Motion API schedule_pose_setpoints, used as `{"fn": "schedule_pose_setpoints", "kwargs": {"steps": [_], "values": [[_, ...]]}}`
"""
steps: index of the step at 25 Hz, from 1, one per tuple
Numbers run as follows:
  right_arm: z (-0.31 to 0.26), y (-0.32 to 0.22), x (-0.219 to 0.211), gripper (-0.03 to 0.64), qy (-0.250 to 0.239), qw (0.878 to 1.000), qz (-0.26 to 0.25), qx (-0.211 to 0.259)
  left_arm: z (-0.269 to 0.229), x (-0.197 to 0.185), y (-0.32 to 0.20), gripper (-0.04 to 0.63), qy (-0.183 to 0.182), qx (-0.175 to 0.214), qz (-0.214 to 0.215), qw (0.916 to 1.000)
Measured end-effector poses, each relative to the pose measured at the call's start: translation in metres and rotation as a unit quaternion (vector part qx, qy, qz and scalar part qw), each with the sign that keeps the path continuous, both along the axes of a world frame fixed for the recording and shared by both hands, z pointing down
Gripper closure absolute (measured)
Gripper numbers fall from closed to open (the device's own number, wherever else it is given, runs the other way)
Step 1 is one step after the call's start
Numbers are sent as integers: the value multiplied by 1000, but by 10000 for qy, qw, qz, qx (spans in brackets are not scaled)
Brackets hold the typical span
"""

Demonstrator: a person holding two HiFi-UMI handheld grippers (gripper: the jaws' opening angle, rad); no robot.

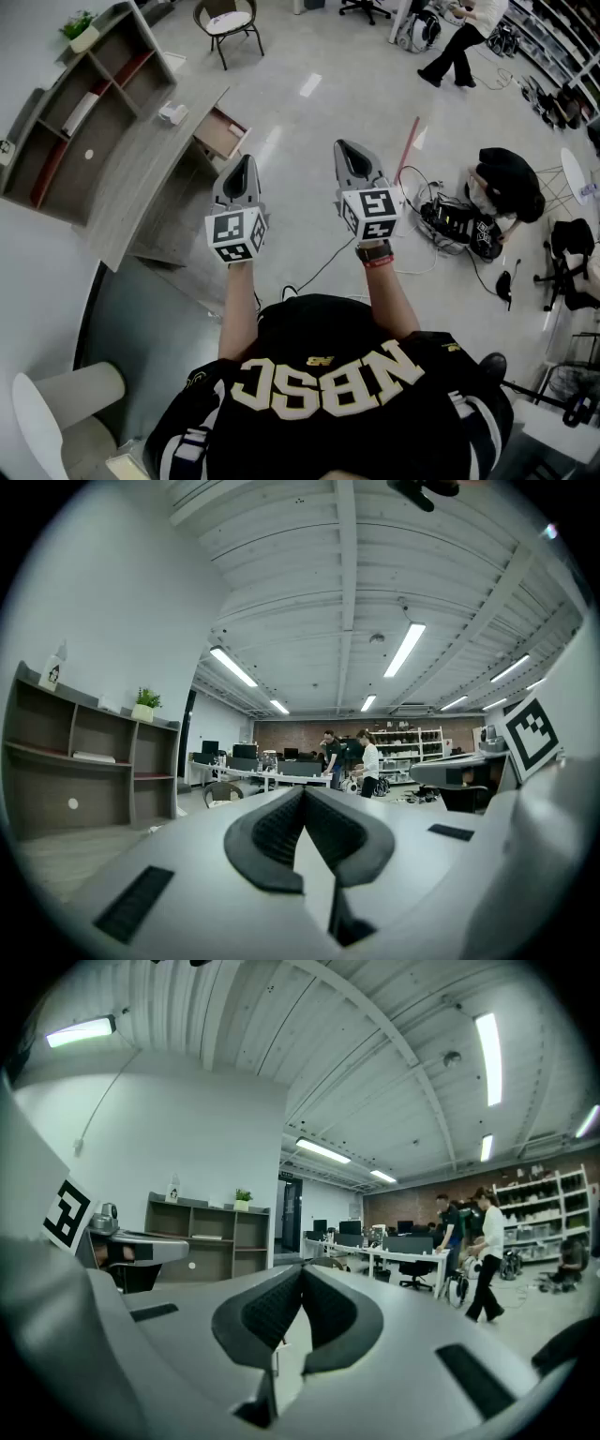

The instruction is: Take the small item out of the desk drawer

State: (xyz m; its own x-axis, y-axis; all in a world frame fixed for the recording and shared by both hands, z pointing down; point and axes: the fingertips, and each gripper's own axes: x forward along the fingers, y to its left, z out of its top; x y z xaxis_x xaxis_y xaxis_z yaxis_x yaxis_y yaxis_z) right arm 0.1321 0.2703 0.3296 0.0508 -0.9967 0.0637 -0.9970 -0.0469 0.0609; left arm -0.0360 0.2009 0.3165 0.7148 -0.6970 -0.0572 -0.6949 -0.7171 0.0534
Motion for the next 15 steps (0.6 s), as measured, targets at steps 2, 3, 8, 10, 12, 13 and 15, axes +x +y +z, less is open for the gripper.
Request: {"fn": "schedule_pose_setpoints", "kwargs": {"steps": [2,3,8,10,12,13,15], "values": [[4,-10,-11,611,-19,10000,-17,8,3,-11,-10,580,1,-23,-9,10000],[5,-14,-16,611,-43,10000,-23,20,5,-16,-15,580,-3,-39,-13,10000],[20,-22,-34,606,-273,9996,-110,-26,19,-35,-28,580,57,-217,-114,9997],[30,-31,-35,606,-284,9993,-195,-163,27,-35,-36,580,98,-331,-172,9993],[39,-43,-33,606,-309,9986,-317,-300,35,-32,-46,580,84,-413,-251,9988],[44,-51,-31,606,-329,9981,-399,-349,39,-30,-52,580,76,-443,-315,9985],[50,-71,-27,606,-366,9967,-615,-395,45,-25,-65,580,58,-482,-481,9977]]}}
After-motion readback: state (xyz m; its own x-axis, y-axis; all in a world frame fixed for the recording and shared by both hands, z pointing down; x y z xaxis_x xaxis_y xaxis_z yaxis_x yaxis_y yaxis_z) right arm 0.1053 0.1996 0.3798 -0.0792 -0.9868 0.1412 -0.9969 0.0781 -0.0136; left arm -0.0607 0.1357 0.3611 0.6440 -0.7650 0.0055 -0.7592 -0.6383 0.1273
